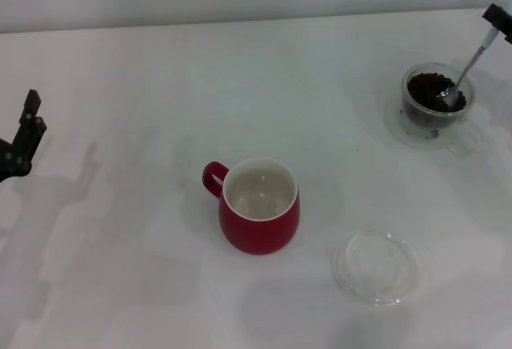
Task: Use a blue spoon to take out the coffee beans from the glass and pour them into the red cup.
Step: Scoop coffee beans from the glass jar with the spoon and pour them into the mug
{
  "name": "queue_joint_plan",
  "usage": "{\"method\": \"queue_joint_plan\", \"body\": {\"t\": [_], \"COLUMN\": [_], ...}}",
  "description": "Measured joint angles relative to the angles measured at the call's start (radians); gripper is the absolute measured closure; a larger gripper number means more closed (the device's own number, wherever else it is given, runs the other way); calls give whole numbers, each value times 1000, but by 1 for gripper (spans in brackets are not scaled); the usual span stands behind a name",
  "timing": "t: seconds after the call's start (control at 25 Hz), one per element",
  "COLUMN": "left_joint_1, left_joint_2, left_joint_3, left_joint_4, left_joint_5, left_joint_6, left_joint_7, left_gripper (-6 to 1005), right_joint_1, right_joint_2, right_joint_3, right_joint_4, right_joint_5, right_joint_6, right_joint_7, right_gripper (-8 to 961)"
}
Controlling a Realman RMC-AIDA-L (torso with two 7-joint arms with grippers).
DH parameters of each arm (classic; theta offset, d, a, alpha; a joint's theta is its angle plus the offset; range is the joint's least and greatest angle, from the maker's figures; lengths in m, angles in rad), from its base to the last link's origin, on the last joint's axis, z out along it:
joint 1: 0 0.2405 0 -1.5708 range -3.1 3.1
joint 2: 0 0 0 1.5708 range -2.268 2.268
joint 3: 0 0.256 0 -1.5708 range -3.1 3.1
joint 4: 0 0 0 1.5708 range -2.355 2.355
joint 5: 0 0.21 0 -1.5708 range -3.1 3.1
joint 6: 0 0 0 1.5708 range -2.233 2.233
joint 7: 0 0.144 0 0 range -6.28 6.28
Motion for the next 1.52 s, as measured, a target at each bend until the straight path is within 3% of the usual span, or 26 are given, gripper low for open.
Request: {"method": "queue_joint_plan", "body": {"t": [0.76, 1.52], "left_joint_1": [22, 47], "left_joint_2": [1, 0], "left_joint_3": [6, 6], "left_joint_4": [-1, -3], "left_joint_5": [46, 118], "left_joint_6": [-1, 10], "left_joint_7": [5, 10], "left_gripper": [288, 287], "right_joint_1": [18, 12], "right_joint_2": [0, 0], "right_joint_3": [2, 2], "right_joint_4": [100, 112], "right_joint_5": [97, 111], "right_joint_6": [-88, -118], "right_joint_7": [109, 288], "right_gripper": [802, 802]}}
